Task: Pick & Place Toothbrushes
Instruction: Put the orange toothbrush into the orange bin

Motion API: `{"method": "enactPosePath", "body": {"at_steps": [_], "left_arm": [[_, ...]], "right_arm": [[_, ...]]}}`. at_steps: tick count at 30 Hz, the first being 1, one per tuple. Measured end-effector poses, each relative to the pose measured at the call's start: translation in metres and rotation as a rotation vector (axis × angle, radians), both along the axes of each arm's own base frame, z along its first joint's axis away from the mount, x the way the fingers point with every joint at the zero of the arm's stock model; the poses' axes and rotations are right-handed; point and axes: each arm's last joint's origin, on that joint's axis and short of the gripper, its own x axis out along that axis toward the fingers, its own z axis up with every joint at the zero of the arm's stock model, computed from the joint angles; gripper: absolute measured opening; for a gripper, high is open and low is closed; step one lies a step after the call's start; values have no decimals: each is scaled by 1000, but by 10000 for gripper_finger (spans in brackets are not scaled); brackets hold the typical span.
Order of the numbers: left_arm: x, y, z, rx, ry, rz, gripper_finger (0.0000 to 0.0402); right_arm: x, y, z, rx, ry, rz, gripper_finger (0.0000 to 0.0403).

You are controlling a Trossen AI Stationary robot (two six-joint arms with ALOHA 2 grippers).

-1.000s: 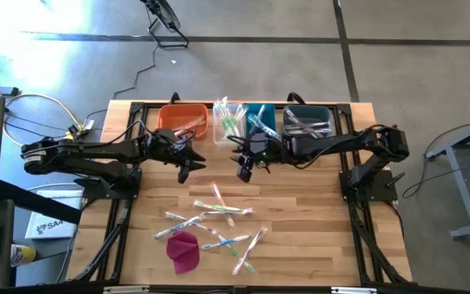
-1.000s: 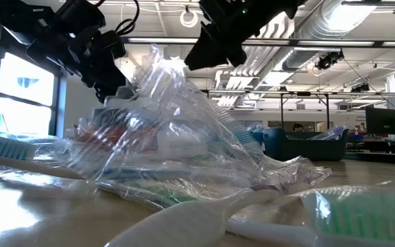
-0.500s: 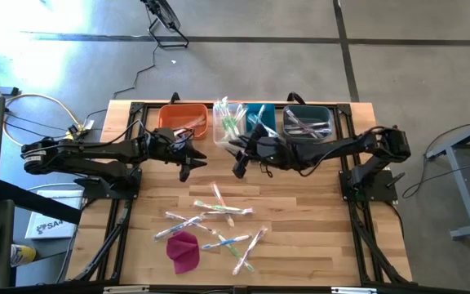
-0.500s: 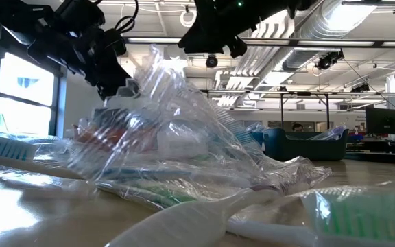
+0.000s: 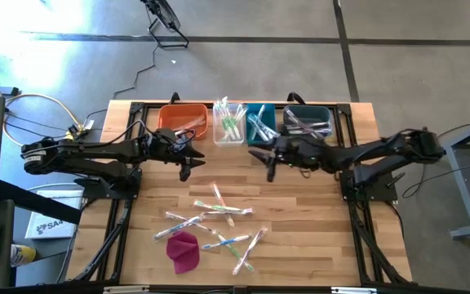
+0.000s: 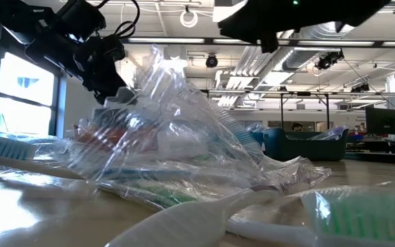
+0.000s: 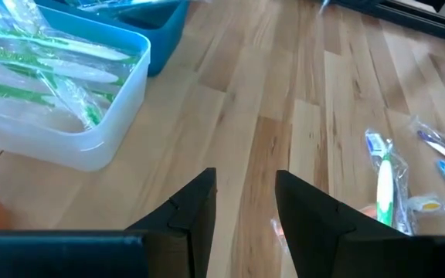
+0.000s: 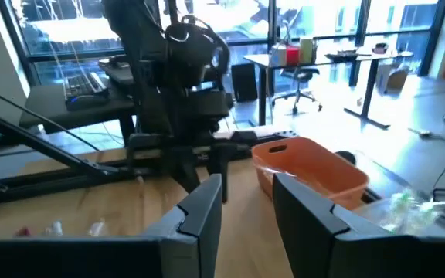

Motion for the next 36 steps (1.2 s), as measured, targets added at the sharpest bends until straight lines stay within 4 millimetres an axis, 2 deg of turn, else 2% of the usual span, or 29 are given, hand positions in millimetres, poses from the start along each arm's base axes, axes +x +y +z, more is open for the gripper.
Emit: {"method": "enactPosePath", "body": {"at_steps": [9,16,21,25,31,36], "left_arm": [[0,0,0,-11,1,-4,132],[0,0,0,-11,1,-5,132],[0,0,0,-18,-2,-2,132],[1,-1,2,-78,-31,-14,132],[3,-2,6,-77,-77,-65,132],[4,-5,6,4,-60,-114,132]], "right_arm": [[-62,1,-12,-57,-102,4,110],[-92,0,-30,-83,-98,-40,110],[-98,-3,-46,-55,-53,-148,110],[-99,-3,-51,-58,-10,-150,110],[-99,-3,-52,-52,-7,-139,110],[-99,-3,-52,-51,-7,-116,110]]}}
